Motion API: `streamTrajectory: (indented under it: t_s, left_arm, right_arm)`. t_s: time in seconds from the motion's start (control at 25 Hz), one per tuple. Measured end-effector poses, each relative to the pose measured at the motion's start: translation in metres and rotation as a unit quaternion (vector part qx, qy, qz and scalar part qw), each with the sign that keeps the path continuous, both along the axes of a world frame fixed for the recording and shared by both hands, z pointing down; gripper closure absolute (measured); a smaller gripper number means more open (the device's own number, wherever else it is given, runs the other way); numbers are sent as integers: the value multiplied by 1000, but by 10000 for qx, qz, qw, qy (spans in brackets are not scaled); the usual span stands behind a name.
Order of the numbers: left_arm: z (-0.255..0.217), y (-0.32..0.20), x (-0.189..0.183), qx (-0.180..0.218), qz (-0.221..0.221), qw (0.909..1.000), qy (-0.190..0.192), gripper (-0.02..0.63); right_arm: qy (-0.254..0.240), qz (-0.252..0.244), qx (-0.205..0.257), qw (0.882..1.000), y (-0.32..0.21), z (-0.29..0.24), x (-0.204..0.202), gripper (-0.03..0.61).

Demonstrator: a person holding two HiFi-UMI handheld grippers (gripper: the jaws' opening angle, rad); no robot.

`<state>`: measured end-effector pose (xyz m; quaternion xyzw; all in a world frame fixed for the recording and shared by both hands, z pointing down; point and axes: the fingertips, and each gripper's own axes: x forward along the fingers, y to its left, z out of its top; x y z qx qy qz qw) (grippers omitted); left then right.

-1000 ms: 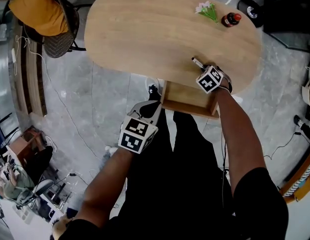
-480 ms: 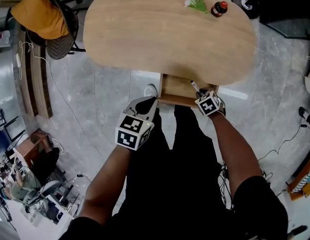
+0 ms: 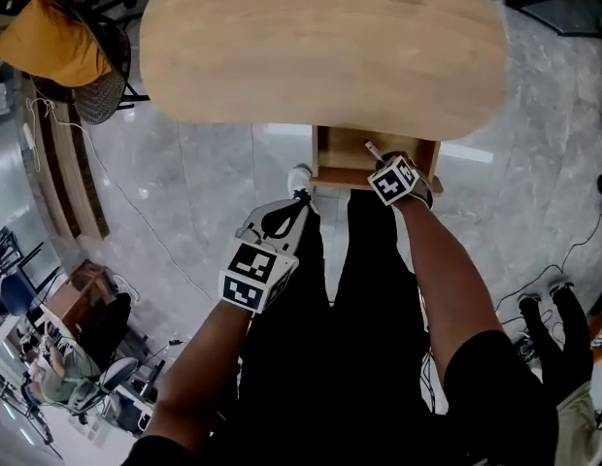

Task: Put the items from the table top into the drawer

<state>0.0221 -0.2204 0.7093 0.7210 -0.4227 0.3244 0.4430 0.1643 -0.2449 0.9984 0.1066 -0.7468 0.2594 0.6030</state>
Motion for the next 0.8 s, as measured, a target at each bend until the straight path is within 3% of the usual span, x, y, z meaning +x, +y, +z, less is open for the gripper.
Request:
streamTrajectory:
  t_s: [0.36,0.56,0.8]
  left_arm:
    - [10,31,-36,-32,-75,9999,-111,612]
    - [-4,31,-40,170,111,9998,-39,612]
    - [-52,23,-40,587,375,9975,149,612]
  right_arm:
    - [277,-93,258,9992,2,48,-11,498]
    - [334,41,311,9990,15,16,-4,483]
    - [352,349,496,9975,23,-56,6,483]
